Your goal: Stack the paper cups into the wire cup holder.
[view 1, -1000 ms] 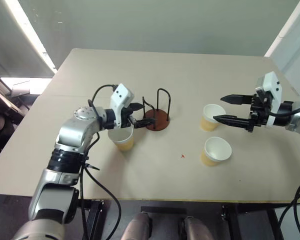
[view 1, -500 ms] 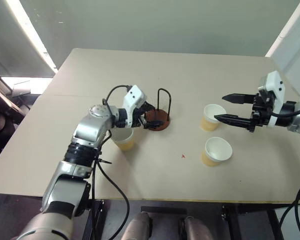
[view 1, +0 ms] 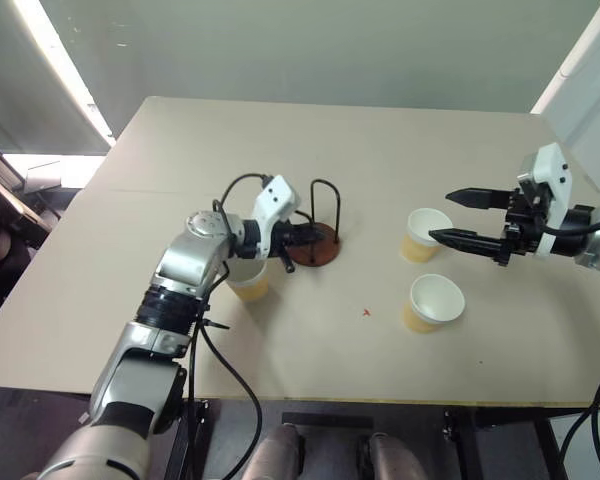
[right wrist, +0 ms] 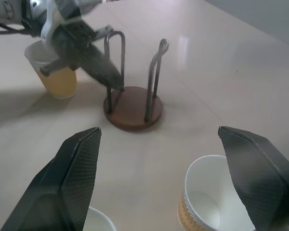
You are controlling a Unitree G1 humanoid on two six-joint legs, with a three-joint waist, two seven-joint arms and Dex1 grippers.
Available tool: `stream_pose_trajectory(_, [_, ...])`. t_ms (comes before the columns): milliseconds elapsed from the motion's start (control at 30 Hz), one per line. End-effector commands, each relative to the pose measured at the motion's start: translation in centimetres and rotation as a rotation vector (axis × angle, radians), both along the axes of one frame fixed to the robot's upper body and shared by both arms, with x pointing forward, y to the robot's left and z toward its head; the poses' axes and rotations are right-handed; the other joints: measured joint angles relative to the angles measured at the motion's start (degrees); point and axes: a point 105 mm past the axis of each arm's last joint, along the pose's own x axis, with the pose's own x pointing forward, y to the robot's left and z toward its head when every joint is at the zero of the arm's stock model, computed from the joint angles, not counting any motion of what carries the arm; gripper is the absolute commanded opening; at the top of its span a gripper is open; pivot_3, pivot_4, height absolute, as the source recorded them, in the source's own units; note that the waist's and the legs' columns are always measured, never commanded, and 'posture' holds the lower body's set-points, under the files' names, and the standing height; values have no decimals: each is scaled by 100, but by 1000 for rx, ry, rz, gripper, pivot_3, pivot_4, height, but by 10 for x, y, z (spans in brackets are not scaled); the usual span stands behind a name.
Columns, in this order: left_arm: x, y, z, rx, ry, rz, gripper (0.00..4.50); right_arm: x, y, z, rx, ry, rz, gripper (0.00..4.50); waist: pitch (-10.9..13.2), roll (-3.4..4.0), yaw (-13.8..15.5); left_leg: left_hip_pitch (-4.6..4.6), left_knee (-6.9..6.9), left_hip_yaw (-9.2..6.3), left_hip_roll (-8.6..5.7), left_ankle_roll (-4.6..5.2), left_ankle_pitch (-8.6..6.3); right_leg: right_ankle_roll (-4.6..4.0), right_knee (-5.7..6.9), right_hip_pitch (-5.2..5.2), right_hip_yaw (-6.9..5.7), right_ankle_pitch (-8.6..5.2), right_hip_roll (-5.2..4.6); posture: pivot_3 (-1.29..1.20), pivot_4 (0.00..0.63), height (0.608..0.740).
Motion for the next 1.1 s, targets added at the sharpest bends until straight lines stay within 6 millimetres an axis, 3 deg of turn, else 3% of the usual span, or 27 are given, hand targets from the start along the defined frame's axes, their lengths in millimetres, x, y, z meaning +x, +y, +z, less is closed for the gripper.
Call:
stream_pose_trajectory(33, [-2, 3, 10, -2, -34, -15, 45, -6, -3, 15, 3, -61, -8, 4034, 1, -3, 0, 0, 0, -1, 0, 0, 0, 0, 0, 0, -1, 0, 0, 0, 150, 740])
stream_pose_trajectory(133, [-4, 8, 15, 12, -51, -20, 45, -6, -3, 16, 5, -61, -8, 4034, 1, -2, -4, 0, -1, 0, 1, 0, 0, 0, 0, -1, 0, 0, 1, 0, 150, 740])
stream_pose_trajectory(300, [-25, 9, 42, 35, -101, -171, 45, -13, -3, 19, 7, -53, 6, 4034, 2, -3, 1, -3, -2, 0, 1, 0, 0, 0, 0, -3, 0, 0, 2, 0, 150, 740])
stream_pose_trajectory(433, [-55, -6, 57, 51, -112, -384, 45, -33, 1, 20, -35, -30, 78, 4034, 2, -3, 58, -11, 2, -4, -2, 1, 0, 0, -2, -2, -2, 0, 2, 0, 150, 740])
stream_pose_trajectory(533, [-66, -16, 62, 45, -100, -468, 45, -43, 3, 24, -61, -24, 99, 4034, 2, -3, 65, -15, 6, -5, -2, 1, -1, 1, -2, -2, -2, 0, 1, 0, 150, 740])
stream_pose_trajectory(633, [-76, -22, 55, 72, -62, -544, 45, -47, 4, 29, -71, -33, 106, 4034, 2, -3, 51, -5, 5, -1, 1, 1, -1, 1, -2, -1, 1, 0, 0, 0, 150, 740])
stream_pose_trajectory(867, [-88, -25, 15, 168, 27, -630, 45, -58, 5, 35, -95, -34, 118, 4034, 2, -3, 50, -2, 5, -1, 3, 2, -1, 1, -3, -2, 2, 0, 0, 0, 150, 740])
stream_pose_trajectory(1100, [-88, -38, -11, 173, 16, -620, 45, -60, 4, 36, -107, -36, 117, 4034, 2, -3, 53, -5, 9, -1, 2, 4, -2, 2, -4, -1, 2, 0, -1, 0, 150, 740])
